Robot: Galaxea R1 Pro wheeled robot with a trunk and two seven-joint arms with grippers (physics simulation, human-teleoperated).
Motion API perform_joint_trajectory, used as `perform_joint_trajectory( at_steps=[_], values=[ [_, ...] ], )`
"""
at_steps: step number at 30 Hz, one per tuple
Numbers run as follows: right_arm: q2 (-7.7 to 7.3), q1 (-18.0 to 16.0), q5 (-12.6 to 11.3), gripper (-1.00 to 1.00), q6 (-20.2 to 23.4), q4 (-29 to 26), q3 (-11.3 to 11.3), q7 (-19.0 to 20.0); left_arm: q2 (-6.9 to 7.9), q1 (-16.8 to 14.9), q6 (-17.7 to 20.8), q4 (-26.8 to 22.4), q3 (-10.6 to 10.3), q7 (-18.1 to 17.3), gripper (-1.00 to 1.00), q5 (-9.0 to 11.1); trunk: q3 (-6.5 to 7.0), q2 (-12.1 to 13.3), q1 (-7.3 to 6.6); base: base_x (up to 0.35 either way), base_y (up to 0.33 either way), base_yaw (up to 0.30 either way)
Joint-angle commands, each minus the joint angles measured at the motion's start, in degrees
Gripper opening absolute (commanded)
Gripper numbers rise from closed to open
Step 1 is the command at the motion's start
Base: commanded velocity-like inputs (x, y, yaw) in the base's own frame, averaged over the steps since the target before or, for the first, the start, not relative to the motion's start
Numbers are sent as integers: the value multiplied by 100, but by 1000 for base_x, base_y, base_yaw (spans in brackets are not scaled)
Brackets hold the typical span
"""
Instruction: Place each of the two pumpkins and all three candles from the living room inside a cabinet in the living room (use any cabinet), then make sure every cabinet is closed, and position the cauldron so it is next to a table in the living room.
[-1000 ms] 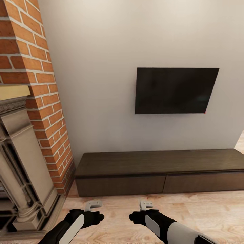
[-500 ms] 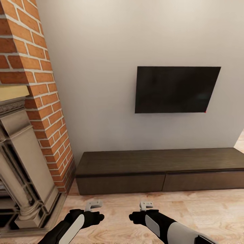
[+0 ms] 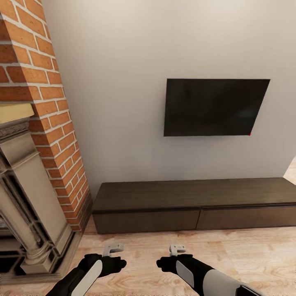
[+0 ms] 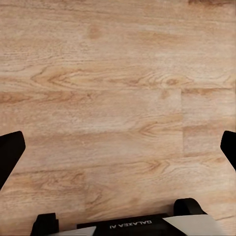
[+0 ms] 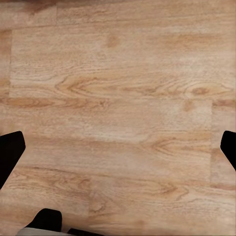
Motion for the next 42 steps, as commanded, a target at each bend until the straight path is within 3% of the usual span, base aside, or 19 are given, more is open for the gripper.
perform_joint_trajectory(
  at_steps=[1, 16, 34, 38, 42],
  values=[
    [-1, -5, -30, 100, 17, -6, 31, -18, 7, -6, 5, -9, -24, 55, 100, 60, 2, 37, -22, 0, 0, 0],
    [-1, -5, -22, 100, 18, -6, 38, 8, 4, -6, 5, -11, -24, 55, 100, 60, 134, 638, -352, 0, 0, 0],
    [1, -5, -38, 100, 117, -7, 85, 12, 20, -6, 7, 10, -25, 51, 100, 65, 446, 1360, -747, 0, 0, 0],
    [-22, -5, -56, 100, -477, 50, 87, 7, 9, -1, 5, 394, -26, 48, 100, 68, 464, 1400, -769, 0, 0, 0],
    [-163, -5, -85, 100, -1045, 257, 85, -33, 6, 2, -47, 1017, -57, 68, 100, 44, 464, 1400, -769, 0, 0, 0]
  ],
)
